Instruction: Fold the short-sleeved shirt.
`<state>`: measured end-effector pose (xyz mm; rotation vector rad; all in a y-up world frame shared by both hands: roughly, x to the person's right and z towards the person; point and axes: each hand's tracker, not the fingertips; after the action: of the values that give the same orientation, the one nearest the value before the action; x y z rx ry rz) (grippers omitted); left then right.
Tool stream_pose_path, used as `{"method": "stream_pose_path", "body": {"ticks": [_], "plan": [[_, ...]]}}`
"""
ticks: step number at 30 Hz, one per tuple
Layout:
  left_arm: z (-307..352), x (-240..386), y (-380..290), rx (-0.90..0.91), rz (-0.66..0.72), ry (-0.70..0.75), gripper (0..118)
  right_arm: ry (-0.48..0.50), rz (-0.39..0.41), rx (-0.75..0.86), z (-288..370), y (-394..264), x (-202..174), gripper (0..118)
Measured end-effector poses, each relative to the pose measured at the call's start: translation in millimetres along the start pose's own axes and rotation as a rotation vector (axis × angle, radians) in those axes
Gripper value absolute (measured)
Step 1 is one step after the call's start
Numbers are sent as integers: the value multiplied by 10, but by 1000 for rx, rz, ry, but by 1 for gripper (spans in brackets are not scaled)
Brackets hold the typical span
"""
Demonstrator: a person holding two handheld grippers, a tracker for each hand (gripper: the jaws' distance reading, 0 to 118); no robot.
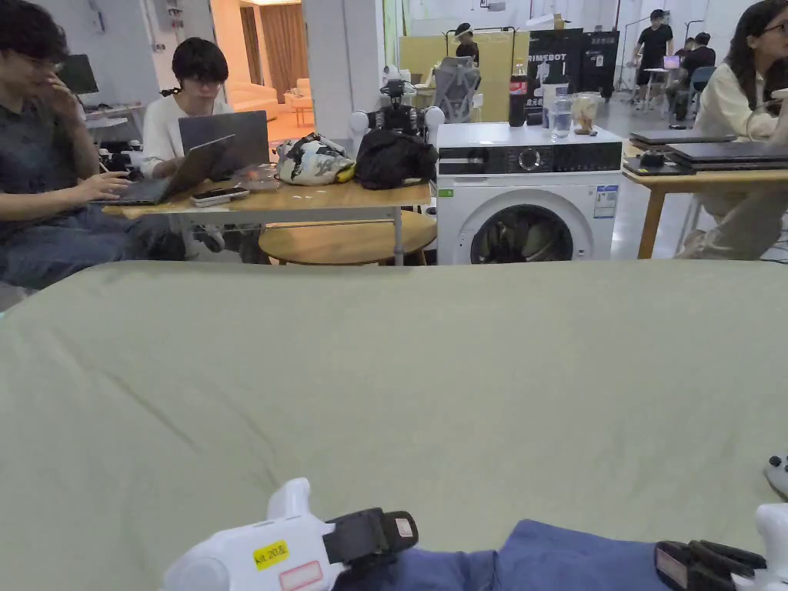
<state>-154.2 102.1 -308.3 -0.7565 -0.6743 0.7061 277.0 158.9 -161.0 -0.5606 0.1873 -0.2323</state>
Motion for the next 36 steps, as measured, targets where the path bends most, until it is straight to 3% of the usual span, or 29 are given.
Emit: {"method": "stream_pose_path", "body": {"ticks": [1,7,10,11,12,13,14,16,18,21,27,30,36], "plan": [[174,-108,110,31,36,5,84,11,-1,-3,-24,9,-9,0],[793,-710,141,69,248,91,84,22,27,-10,-26,-13,-118,0],[557,-868,-67,-33,355,2,84,37,-7,-4,-5,-19,-116,0],[437,-848,-154,-43,362,-30,79,32,-14,-2,7,-24,-116,0],[372,-823,-199,-29,360,-72,62,30,-16,-3,23,-27,-114,0],[279,-763,-183,-72,376,-86,30,26,-17,-2,47,-33,-111,0],[224,-694,-156,-129,334,-4,11,23,-17,0,62,-42,-107,0],[204,-638,-150,-106,196,71,8,16,-27,5,90,-52,-81,0],[314,-651,-141,-47,298,8,7,16,-37,7,119,-60,-53,0],[694,-517,61,64,300,-54,6,4,-32,5,129,-20,-4,0],[1046,287,501,145,1,100,6,1,-51,46,196,111,57,0],[492,721,331,25,-132,64,6,8,-67,58,224,128,61,0],[-928,999,-305,-246,-205,42,6,-7,-21,70,482,91,6,0]]}}
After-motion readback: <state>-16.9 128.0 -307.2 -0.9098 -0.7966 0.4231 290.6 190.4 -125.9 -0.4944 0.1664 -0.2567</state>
